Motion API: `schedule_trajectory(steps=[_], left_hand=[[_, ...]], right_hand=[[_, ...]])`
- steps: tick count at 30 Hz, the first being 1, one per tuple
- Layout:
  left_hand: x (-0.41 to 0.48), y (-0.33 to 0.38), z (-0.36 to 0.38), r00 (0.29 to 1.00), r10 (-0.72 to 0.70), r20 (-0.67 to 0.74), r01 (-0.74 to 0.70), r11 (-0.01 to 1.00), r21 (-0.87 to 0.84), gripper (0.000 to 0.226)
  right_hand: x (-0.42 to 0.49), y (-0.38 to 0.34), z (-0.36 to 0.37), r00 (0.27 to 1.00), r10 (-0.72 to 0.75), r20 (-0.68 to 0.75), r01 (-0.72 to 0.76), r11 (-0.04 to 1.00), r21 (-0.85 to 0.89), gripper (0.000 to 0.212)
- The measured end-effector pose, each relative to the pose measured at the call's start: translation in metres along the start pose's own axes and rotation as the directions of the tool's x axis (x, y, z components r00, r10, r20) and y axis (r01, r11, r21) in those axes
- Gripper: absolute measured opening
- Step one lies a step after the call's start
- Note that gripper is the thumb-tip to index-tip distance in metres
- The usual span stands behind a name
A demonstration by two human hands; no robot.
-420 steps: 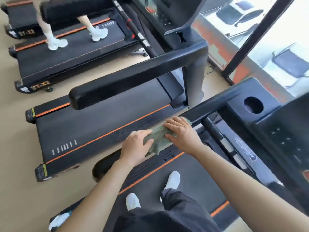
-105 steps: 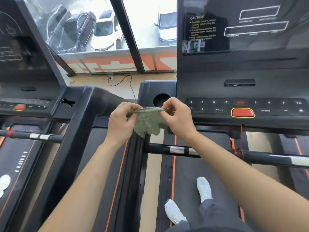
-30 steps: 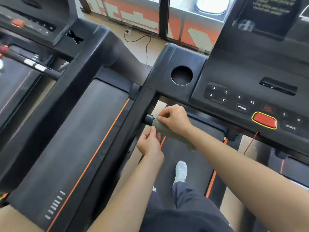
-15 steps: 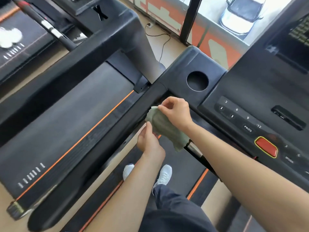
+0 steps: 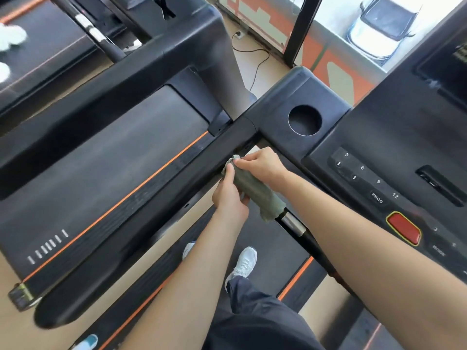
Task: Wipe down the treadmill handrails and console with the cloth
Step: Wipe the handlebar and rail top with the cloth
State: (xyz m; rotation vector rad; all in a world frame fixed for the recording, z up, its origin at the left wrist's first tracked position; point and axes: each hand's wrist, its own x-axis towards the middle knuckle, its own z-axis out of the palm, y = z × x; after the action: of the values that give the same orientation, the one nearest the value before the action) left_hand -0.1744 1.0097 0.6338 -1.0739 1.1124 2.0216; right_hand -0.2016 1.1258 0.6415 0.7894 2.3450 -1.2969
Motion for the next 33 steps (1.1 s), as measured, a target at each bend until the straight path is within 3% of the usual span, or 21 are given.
schedule_trajectory(steps=[2,4,7,9,16,21,24,29,33], left_hand=[[-0.004,0.003,0.0,0.999,0.045,-0.005,-0.045,0.998,0.048,0.032],[-0.006,0.005,0.001,0.997,0.08,-0.003,-0.079,0.993,0.093,0.027],[-0.011,0.008,0.004,0.996,0.086,-0.024,-0.082,0.988,0.13,0.022],[-0.015,0.01,0.006,0.997,0.071,-0.037,-0.066,0.989,0.136,0.022],[-0.02,0.007,0.002,0.995,0.086,-0.059,-0.078,0.989,0.128,0.028],[-0.023,-0.004,-0.005,0.998,0.066,0.002,-0.065,0.983,0.173,0.02],[-0.027,-0.019,-0.011,1.0,0.016,0.027,-0.022,0.978,0.209,0.028],[-0.036,-0.034,-0.022,0.995,-0.06,0.076,0.038,0.964,0.263,0.023],[-0.032,-0.035,-0.023,0.997,0.081,-0.019,-0.075,0.968,0.241,0.019]], right_hand=[[-0.002,0.0,-0.002,1.0,-0.025,0.01,0.025,0.999,-0.036,0.021],[-0.007,0.001,-0.003,0.995,-0.097,0.014,0.098,0.991,-0.093,0.036],[-0.014,0.01,-0.002,0.986,-0.165,0.002,0.164,0.976,-0.147,0.021],[-0.019,0.015,-0.001,0.98,-0.201,0.008,0.198,0.956,-0.219,0.028],[-0.04,0.024,-0.012,0.977,-0.206,0.048,0.211,0.943,-0.257,0.044],[-0.061,0.04,-0.019,0.978,-0.196,0.073,0.209,0.936,-0.285,0.054],[-0.075,0.052,-0.025,0.98,-0.183,0.084,0.2,0.922,-0.33,0.057],[-0.091,0.076,-0.038,0.984,-0.139,0.109,0.165,0.944,-0.287,0.051],[-0.083,0.079,-0.031,0.986,-0.152,-0.069,0.14,0.979,-0.147,0.028]])
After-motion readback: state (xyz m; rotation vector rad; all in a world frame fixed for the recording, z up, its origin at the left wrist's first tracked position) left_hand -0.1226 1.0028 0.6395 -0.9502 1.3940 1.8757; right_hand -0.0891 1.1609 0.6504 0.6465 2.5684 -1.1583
